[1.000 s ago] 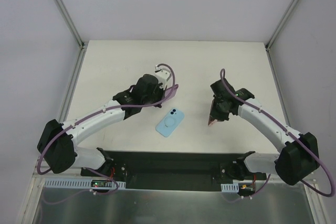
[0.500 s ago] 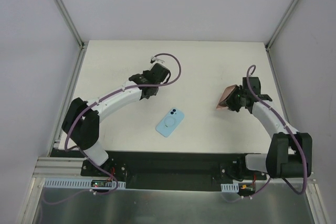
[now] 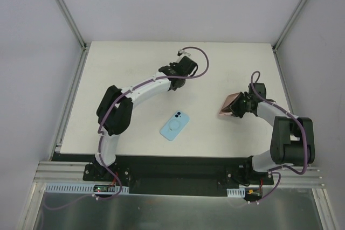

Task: Take the phone out of the phone case
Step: Place the phone at the center of the board, then pick up the phone at the center of the board.

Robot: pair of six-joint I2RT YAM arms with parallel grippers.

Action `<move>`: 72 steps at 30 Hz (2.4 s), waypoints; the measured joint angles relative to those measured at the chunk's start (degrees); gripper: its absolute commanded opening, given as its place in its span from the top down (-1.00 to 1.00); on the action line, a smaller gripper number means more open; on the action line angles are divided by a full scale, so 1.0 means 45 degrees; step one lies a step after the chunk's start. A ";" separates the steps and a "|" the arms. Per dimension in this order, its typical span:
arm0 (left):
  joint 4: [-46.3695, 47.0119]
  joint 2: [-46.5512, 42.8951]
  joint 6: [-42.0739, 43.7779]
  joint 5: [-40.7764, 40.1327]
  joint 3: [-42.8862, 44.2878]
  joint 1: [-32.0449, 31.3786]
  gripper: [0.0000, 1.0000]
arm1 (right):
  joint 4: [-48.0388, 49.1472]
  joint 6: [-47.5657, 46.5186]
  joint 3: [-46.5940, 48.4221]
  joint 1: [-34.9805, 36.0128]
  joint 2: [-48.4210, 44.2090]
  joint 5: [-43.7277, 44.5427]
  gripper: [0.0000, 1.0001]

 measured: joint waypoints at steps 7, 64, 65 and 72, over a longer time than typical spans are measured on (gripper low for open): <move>0.0855 0.2458 0.0758 -0.0248 0.2074 -0.0631 1.00 | 0.1020 0.0301 -0.0981 -0.0010 -0.0019 -0.1224 0.36; 0.1399 -0.3113 -0.0398 0.8262 -0.6771 -0.1175 -0.98 | -0.7752 -0.1117 -0.0466 0.0709 -0.9102 0.2871 -0.62; 0.1350 -0.3113 -0.0408 0.8480 -0.6878 -0.1175 -0.98 | -0.7713 -0.1107 -0.0471 0.0782 -0.9058 0.2871 -0.62; 0.1214 -0.3113 -0.0549 0.9481 -0.6970 -0.1214 -0.98 | -0.7431 -0.0947 -0.0481 0.1224 -0.8922 0.2880 -0.62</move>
